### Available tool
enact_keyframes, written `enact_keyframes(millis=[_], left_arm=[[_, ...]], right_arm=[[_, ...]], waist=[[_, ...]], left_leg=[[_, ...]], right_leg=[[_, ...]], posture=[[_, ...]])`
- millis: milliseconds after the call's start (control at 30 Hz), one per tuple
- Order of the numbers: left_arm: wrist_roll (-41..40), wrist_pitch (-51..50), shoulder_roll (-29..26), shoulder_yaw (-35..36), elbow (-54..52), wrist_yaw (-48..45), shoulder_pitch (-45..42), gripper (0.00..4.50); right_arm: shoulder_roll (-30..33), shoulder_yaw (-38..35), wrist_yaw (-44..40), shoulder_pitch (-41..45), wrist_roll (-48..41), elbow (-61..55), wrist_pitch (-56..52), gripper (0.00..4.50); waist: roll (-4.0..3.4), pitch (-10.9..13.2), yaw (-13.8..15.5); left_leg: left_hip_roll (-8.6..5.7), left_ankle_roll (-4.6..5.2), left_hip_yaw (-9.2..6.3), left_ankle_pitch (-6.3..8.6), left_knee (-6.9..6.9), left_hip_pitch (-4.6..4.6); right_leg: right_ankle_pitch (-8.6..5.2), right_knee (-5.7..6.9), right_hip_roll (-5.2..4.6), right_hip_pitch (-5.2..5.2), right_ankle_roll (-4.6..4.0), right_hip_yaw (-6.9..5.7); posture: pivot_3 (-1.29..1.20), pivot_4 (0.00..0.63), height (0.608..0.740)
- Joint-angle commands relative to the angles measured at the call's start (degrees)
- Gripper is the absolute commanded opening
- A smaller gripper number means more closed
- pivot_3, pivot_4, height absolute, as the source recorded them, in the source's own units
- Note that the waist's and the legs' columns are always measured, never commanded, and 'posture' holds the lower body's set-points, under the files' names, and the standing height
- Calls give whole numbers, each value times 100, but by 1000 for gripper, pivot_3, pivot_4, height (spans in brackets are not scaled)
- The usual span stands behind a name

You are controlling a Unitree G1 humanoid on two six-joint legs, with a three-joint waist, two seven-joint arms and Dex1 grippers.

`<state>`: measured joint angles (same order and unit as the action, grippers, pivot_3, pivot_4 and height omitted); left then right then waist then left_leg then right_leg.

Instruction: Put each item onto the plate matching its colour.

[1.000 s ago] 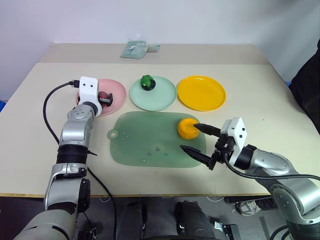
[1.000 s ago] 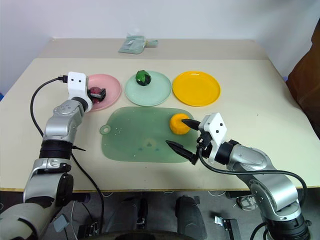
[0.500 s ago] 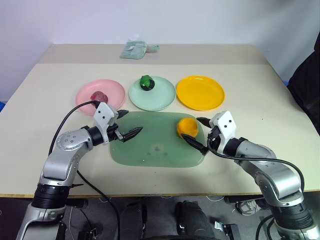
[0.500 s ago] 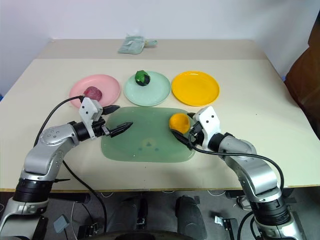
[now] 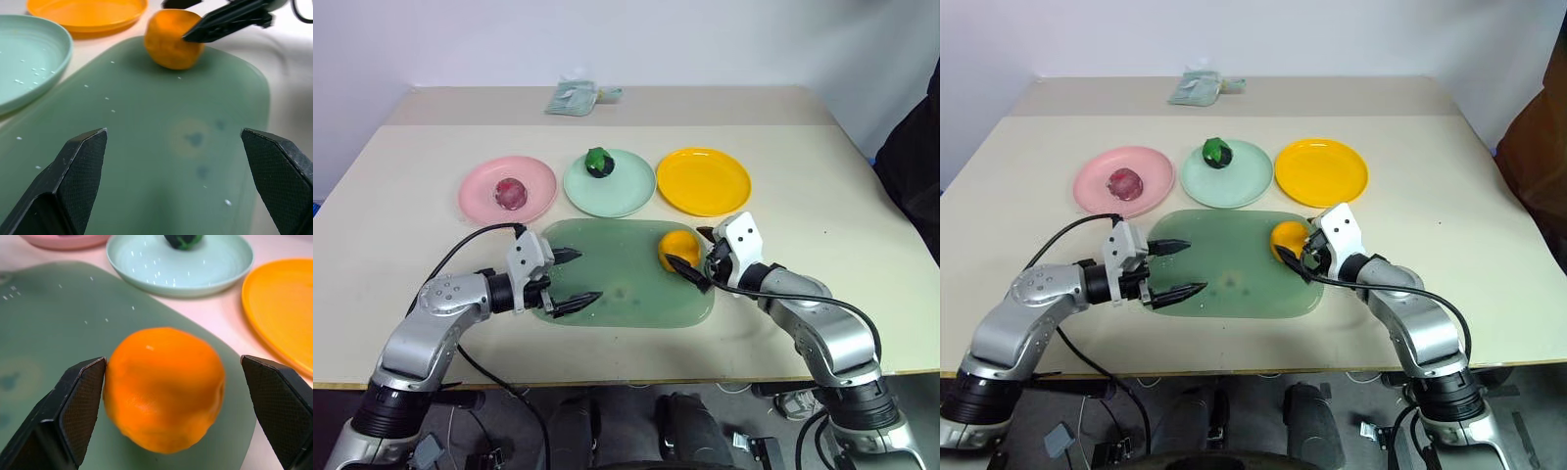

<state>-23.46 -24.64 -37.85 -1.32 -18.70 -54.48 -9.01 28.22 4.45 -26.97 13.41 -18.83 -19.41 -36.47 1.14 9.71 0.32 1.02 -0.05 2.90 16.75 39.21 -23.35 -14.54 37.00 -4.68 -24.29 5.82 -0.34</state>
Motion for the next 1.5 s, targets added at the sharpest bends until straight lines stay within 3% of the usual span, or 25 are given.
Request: enact_keyframes(millis=[33, 200, 233, 333, 467, 600, 733, 833, 933, 1067, 1167, 1333, 1500], left_arm=[[-79, -1, -2, 18, -237, 36, 14, 4446], [-61, 10, 39, 0, -261, 98, 58, 4500], [-63, 12, 40, 1, -261, 106, 61, 4500], [-24, 58, 53, 2, -232, 157, 70, 4500], [4, 100, 175, 51, -74, 311, -24, 4500], [37, 96, 279, -21, -56, 370, -106, 4500], [41, 73, 303, -5, -125, 454, -65, 4500], [35, 50, 290, 43, -217, 538, 20, 4500], [13, 9, 276, 118, -324, 653, 128, 4500], [-12, 9, 254, 225, -402, 776, 265, 4500], [89, 149, 248, 430, -255, 959, 318, 4500], [511, 633, 232, 1019, 590, 1575, 157, 4500], [646, 910, 146, 1380, 1203, 1743, 106, 4500]], right_arm=[[-32, 11, -76, 29, -34, -122, -109, 4500], [-131, -74, 9, 101, 24, -125, -71, 2948], [-149, -96, 26, 128, 23, -124, -73, 2912], [-243, -176, 64, 282, 57, -66, 132, 2912], [-687, -365, 453, 1257, 221, 788, 496, 2912], [-962, -515, 1199, 2913, 816, 3498, 1107, 2912], [-1039, -640, 1198, 3694, 974, 5169, 1747, 2912], [-1057, -683, 1145, 4019, 1057, 5867, 2193, 4345], [-1058, -739, 1092, 4101, 1055, 6032, 2529, 4429], [-1003, -704, 977, 3765, 1118, 5545, 2866, 4429], [-856, -686, 236, 2806, 664, 3853, 2661, 4429], [101, -465, -1385, 900, -527, 727, 1447, 4429], [813, -898, -1731, -62, -1161, -340, 718, 4429]], waist=[[0, 0, 1], [0, 0, -5], [0, 0, -9], [0, 0, -21], [-3, 2, -103], [-3, 2, -134], [-7, 4, -110], [-10, 6, -139], [-16, 10, -151], [-18, 11, -151], [-17, 10, -106], [-20, 11, -93], [-18, 10, -126]], left_leg=[[0, 0, 0, 0, 0, 0], [-1, 1, 0, 0, 0, 0], [-1, 1, 0, 0, 0, 0], [-1, 1, 0, 0, 0, 0], [-1, -1, 0, -1, 1, 1], [-2, -2, 0, -1, 0, 1], [0, -2, 0, -2, -10, -3], [-1, 1, 9, 0, -13, -7], [6, 1, 11, 0, -11, -6], [17, -1, 9, -1, -11, -3], [20, -1, 3, -1, -12, -3], [16, 3, 4, 1, -9, -9], [25, 3, 7, 2, -7, 8]], right_leg=[[0, 0, 0, 0, 0, 0], [0, 0, 0, 0, 0, 0], [0, 0, 0, 0, 0, 0], [0, 0, 1, 0, 1, 0], [1, 3, 2, -1, 1, 0], [1, 6, 5, -3, 1, 0], [0, 1, 4, -6, 0, -1], [1, -6, -1, -8, 1, 1], [1, -6, -6, -8, 2, 3], [1, 2, -2, -9, 1, 3], [1, 3, 0, -10, 0, 2], [1, -5, -7, -9, 2, 1], [3, 0, 0, -2, -1, 1]], posture=[[0, 150, 733], [0, 150, 733], [0, 150, 733], [0, 150, 733], [0, 150, 733], [0, 150, 733], [0, 150, 733], [0, 150, 733], [0, 150, 733], [0, 150, 733], [0, 150, 733], [0, 150, 733], [0, 150, 733]])
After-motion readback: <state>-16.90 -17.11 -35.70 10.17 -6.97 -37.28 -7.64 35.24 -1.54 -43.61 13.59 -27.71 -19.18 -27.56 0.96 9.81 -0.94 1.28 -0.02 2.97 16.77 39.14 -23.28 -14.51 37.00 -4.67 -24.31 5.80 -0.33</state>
